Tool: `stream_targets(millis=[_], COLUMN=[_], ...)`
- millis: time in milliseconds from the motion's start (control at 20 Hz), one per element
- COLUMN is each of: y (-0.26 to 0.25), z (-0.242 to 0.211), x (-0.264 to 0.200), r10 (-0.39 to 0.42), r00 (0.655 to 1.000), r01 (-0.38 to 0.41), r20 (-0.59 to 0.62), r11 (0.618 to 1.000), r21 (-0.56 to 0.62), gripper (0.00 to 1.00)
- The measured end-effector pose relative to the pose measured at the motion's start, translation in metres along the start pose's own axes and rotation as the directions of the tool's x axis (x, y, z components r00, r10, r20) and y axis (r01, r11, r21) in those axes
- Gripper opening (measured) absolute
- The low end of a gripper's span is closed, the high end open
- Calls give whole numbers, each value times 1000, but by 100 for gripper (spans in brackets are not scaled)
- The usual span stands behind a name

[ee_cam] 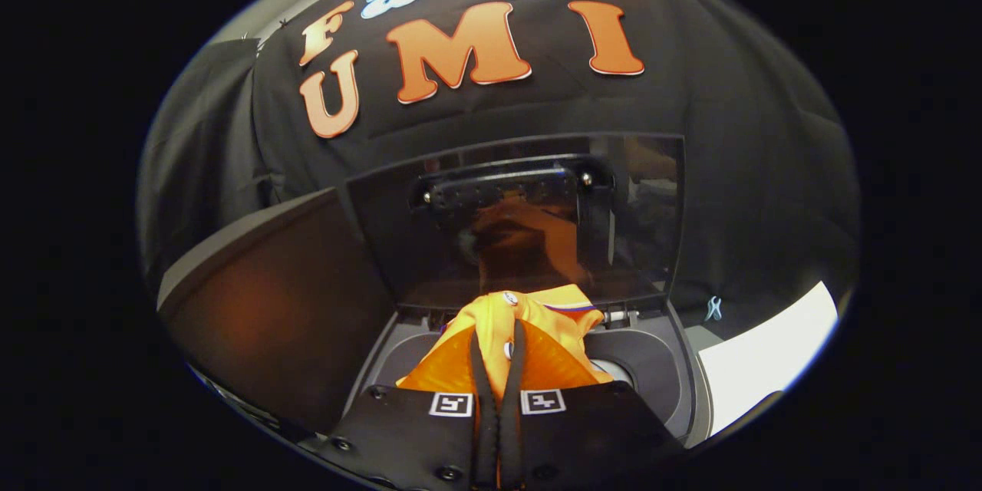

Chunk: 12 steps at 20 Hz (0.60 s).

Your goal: Put the clothes into the washing machine and then close the washing machine lid.

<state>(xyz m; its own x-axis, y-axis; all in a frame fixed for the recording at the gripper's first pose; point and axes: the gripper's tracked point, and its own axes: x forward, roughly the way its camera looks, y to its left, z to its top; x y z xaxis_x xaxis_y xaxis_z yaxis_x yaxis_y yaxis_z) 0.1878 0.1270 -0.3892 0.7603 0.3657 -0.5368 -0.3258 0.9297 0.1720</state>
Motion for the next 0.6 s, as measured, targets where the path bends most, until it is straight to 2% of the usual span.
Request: stream_targets(millis=[250,600], y=[-10,5], z=[-37,-100], x=[39,61], r10=[-40,-38], r00=[995,969], r01=[39,29], r20=[-94,-243], r11=[999,999], r21=[-12,-42], gripper=[9,9])
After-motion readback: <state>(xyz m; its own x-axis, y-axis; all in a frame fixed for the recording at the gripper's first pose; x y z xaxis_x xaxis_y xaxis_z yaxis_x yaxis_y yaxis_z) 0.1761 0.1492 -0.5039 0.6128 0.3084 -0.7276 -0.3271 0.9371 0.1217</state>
